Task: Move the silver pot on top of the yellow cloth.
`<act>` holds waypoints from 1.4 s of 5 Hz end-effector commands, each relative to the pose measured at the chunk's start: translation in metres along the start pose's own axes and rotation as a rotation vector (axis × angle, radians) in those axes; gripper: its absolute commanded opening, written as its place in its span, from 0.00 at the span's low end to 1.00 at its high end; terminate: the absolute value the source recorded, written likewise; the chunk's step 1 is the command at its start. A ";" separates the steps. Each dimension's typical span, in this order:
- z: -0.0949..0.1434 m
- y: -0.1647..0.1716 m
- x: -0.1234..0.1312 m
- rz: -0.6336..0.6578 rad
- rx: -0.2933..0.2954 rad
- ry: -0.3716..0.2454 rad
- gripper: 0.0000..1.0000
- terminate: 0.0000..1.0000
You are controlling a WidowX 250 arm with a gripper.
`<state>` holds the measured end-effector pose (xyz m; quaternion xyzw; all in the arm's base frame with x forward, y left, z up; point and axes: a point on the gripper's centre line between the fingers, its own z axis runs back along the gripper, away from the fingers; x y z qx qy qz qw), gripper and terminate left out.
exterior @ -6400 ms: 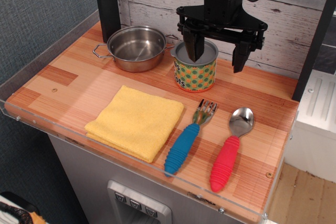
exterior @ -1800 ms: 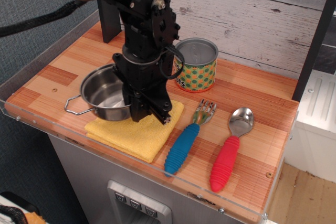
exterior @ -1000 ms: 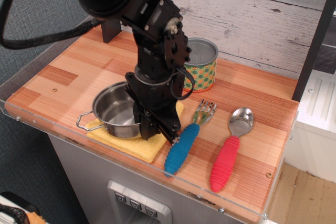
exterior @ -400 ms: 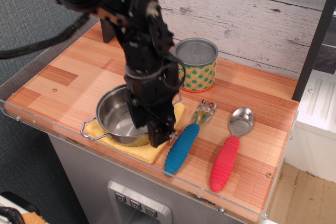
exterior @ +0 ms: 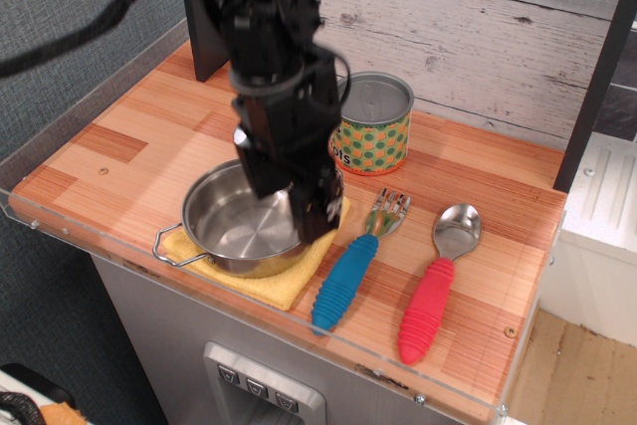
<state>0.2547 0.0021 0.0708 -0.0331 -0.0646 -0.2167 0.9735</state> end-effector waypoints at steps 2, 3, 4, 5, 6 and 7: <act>0.040 0.014 0.072 0.121 0.068 -0.087 1.00 0.00; 0.046 0.026 0.087 0.182 0.118 -0.106 1.00 0.00; 0.047 0.043 0.095 0.215 0.137 -0.112 1.00 0.00; 0.046 0.062 0.095 0.272 0.176 -0.109 1.00 0.00; 0.048 0.076 0.092 0.324 0.172 -0.119 1.00 0.00; 0.048 0.076 0.092 0.324 0.172 -0.119 1.00 1.00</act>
